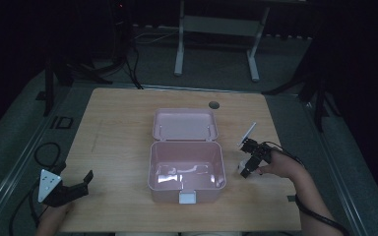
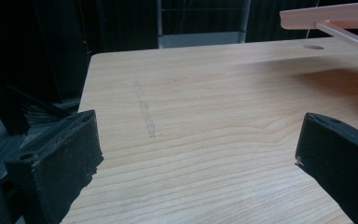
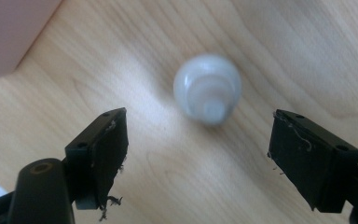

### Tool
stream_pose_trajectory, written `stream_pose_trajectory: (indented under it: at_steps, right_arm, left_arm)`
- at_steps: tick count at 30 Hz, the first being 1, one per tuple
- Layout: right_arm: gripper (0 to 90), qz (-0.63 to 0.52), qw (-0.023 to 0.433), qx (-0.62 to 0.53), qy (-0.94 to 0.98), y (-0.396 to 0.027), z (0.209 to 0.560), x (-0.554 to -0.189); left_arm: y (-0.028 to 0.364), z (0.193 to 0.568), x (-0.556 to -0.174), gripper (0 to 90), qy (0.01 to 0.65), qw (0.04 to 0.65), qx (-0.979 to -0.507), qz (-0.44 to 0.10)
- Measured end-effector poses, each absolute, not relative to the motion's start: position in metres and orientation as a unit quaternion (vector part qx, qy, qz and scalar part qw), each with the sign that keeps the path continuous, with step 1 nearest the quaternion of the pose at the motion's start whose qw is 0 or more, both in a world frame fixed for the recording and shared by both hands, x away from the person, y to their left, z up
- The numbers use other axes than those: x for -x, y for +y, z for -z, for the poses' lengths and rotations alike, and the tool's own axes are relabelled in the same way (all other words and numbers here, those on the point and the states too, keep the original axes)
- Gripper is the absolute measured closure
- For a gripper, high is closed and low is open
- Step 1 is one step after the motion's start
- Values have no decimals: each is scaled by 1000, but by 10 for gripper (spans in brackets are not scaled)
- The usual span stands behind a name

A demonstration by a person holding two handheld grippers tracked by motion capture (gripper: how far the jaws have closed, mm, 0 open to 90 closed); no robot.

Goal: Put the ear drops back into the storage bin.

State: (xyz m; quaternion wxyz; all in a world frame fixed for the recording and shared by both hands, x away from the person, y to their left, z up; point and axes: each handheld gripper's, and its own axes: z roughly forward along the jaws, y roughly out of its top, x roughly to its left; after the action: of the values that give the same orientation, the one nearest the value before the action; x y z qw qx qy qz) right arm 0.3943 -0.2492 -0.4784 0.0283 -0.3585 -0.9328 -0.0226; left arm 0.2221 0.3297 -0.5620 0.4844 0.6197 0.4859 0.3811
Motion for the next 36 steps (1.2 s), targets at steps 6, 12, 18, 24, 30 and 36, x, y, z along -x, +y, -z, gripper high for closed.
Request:
stream_pose_trajectory:
  at_steps: [6,12,18,24,30,36]
  right_arm:
    - [199,14,27,359,-933,-240,485,-402]
    - [276,11,25,366,-930,-237,492,-408]
    - [382,8,27,377,-926,-236,497,-414]
    - [439,0,20,382,-924,-234,501,-417]
    - [479,-13,30,383,-923,-232,507,-417]
    - [593,-19,22,353,-935,-231,507,-414]
  left_arm:
    - [330,562,-222,4,485,484,-620,-381]
    - [330,562,-222,4,485,484,-620,-381]
    - [330,562,-222,4,485,484,-621,-381]
    - [330,562,-222,4,485,484,-621,-381]
    - [330,562,-222,3,484,484,-621,-382]
    - [330,562,-222,4,484,483,-621,-381]
